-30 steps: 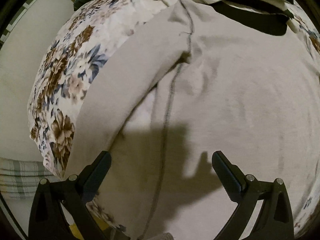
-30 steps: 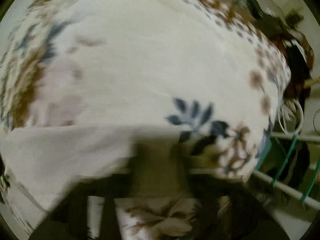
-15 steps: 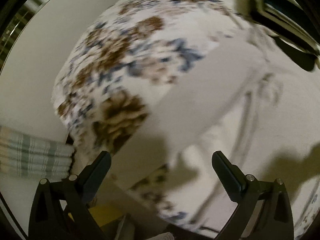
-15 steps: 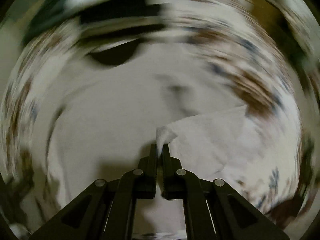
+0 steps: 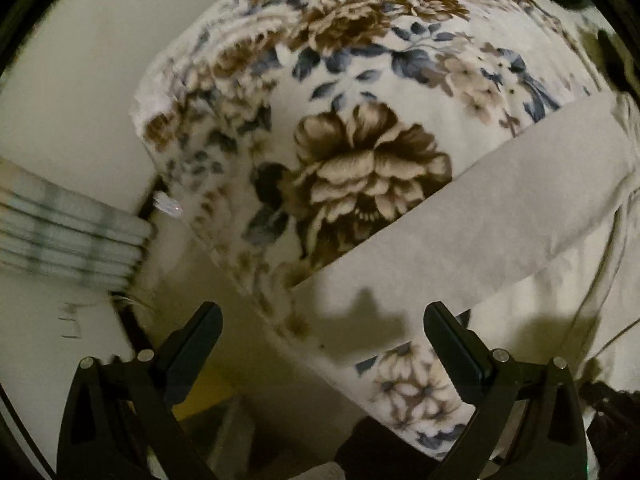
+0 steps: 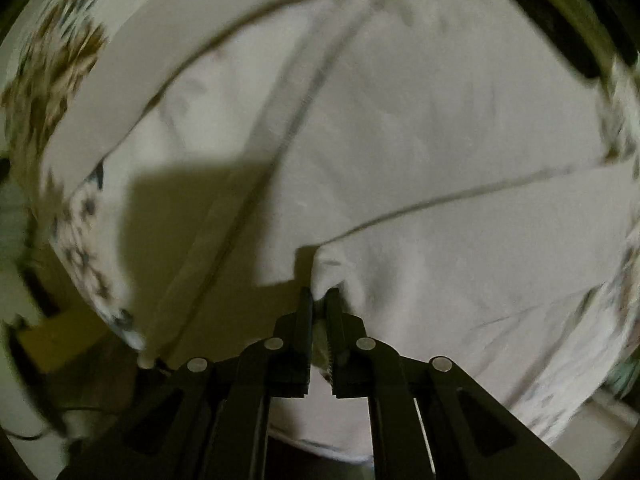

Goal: Fold small clothes

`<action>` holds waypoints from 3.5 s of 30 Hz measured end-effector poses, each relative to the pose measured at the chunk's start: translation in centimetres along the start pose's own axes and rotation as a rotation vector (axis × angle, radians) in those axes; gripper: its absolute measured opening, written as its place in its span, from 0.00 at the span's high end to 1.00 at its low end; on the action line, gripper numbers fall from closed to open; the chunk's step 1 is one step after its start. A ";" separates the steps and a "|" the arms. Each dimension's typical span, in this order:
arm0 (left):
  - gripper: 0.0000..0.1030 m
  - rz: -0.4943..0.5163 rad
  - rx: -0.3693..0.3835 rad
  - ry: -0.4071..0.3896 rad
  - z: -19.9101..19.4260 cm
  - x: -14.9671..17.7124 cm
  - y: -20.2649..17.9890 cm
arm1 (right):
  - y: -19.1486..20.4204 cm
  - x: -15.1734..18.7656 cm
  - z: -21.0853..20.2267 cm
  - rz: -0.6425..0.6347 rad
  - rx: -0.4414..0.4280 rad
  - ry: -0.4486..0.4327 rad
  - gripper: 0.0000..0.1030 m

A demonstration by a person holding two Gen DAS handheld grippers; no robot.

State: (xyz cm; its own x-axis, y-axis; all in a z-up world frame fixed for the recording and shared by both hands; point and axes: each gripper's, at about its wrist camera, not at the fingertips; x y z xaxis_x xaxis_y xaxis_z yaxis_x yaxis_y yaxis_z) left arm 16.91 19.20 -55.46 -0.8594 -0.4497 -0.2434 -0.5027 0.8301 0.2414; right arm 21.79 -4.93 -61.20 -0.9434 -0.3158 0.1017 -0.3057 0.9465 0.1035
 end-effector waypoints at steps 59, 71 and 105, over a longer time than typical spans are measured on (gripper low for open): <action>0.34 0.665 0.502 -0.117 -10.1 9.4 -26.9 | -34.8 24.1 3.3 0.798 -0.206 -0.022 0.41; 0.34 0.375 0.420 0.309 2.2 7.6 -14.3 | -32.4 24.4 7.7 0.724 -0.379 0.079 0.41; 0.97 0.197 0.677 0.125 -5.5 -4.5 -18.8 | -31.5 14.3 -3.3 0.898 -0.660 -0.189 0.95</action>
State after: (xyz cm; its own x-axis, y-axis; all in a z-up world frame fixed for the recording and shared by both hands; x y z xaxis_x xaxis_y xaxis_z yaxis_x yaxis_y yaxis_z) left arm 29.71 3.84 -53.76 -0.9528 -0.2715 -0.1356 -0.2040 0.9037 -0.3763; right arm 18.39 -39.47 -59.78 -0.8088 0.5290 0.2570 0.5675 0.5877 0.5766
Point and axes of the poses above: each gripper's, at about its wrist camera, not at the fingertips, and z roughly the way its jaws point, y to its left, x to its underside, and after that the axes turned 1 degree about -y, right-handed
